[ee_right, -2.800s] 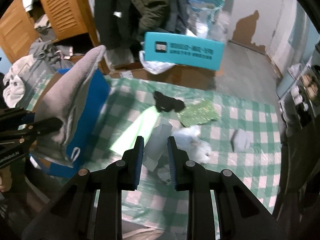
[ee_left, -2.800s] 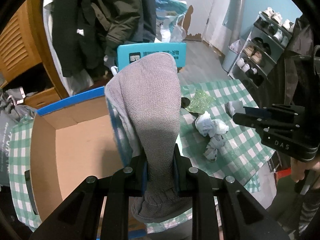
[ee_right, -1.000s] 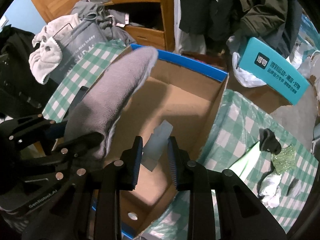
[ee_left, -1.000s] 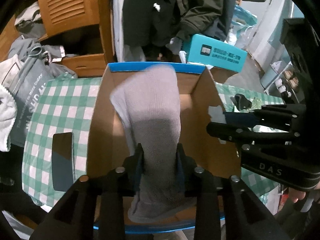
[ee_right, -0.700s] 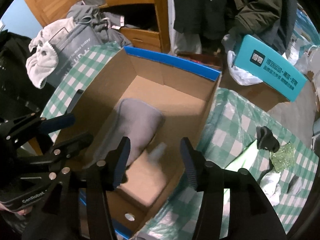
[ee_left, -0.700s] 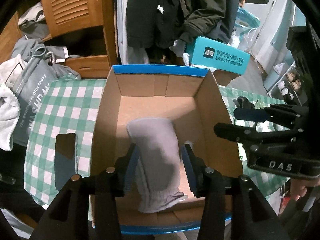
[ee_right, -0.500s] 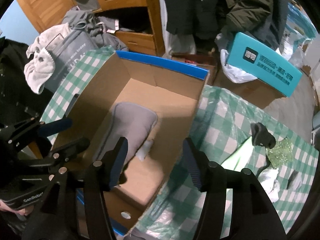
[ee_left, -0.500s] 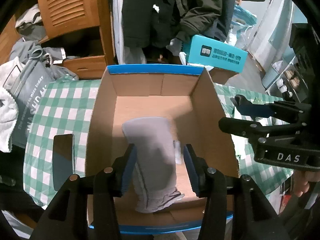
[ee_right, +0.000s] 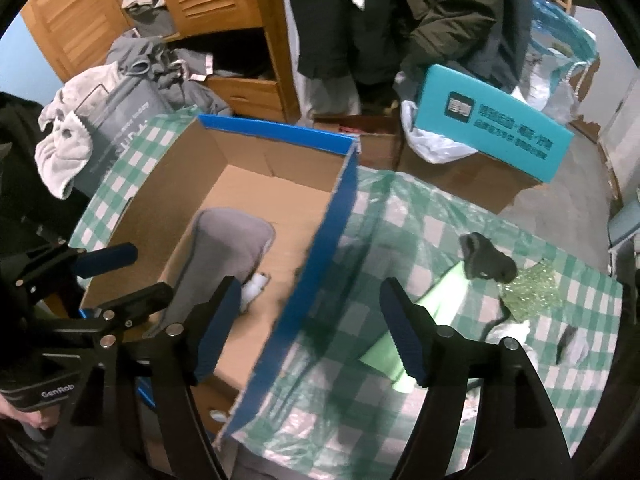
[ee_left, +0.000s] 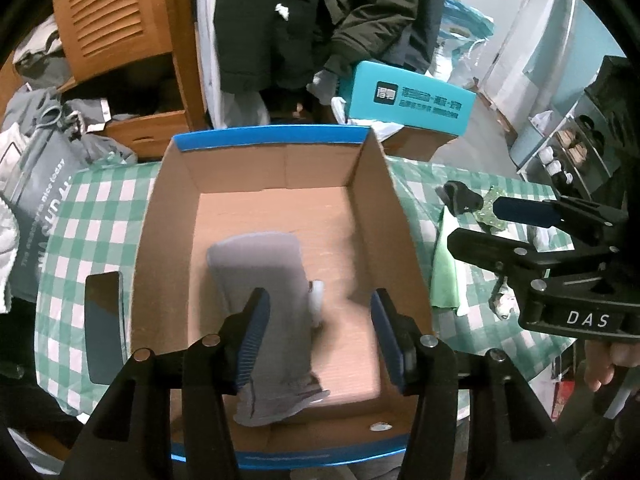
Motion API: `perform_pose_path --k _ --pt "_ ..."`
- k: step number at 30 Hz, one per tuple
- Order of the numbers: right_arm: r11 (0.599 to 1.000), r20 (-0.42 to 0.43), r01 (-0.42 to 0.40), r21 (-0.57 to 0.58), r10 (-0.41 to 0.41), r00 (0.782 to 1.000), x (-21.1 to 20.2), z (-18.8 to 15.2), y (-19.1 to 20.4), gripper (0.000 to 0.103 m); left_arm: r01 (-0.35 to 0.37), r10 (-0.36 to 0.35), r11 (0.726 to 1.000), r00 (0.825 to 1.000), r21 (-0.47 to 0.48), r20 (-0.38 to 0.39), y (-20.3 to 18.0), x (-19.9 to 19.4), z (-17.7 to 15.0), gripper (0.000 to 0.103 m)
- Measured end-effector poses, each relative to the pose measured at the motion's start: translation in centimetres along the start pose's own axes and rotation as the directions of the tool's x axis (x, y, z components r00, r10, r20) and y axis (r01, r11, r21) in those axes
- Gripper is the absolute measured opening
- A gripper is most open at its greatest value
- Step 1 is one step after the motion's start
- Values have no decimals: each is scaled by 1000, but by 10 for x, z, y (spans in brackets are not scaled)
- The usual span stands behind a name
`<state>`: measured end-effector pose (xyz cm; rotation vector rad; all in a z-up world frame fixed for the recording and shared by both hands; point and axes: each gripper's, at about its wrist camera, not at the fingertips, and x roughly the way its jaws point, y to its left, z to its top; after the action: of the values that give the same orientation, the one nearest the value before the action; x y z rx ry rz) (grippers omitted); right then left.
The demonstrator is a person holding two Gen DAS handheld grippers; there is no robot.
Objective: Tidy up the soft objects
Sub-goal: 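Move both tools back over the table toward the remaining cloths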
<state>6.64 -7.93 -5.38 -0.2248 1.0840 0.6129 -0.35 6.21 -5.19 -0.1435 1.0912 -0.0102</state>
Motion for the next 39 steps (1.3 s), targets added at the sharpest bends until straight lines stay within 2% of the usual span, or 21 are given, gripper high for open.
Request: perform_pose_path --k 3,9,13,24,30,33,39 --pt "1000 6 15 12 -15 1000 -3 -4 -10 76 2 -2 1000 1000 20 3 -11 0 1 59" --pt "998 9 34 58 -34 999 -9 -16 -36 76 15 -14 998 1000 58 -4 -32 3 5 60" --pt "995 10 43 87 -44 999 -15 -25 -53 77 17 -17 996 1000 86 -4 -47 4 9 67" --pt "980 17 84 183 -88 996 -31 -54 -108 77 12 -8 988 1000 156 -21 -89 15 13 71" --pt "971 24 107 214 -115 993 -42 -71 -133 77 20 -13 985 999 169 -42 -106 23 15 71" --pt "967 29 119 226 -129 991 -48 -80 -145 77 22 -13 983 999 184 -51 -118 28 16 77" --pt "958 23 160 237 -170 985 -53 -98 -170 78 22 -9 977 998 213 -65 -135 38 16 78"
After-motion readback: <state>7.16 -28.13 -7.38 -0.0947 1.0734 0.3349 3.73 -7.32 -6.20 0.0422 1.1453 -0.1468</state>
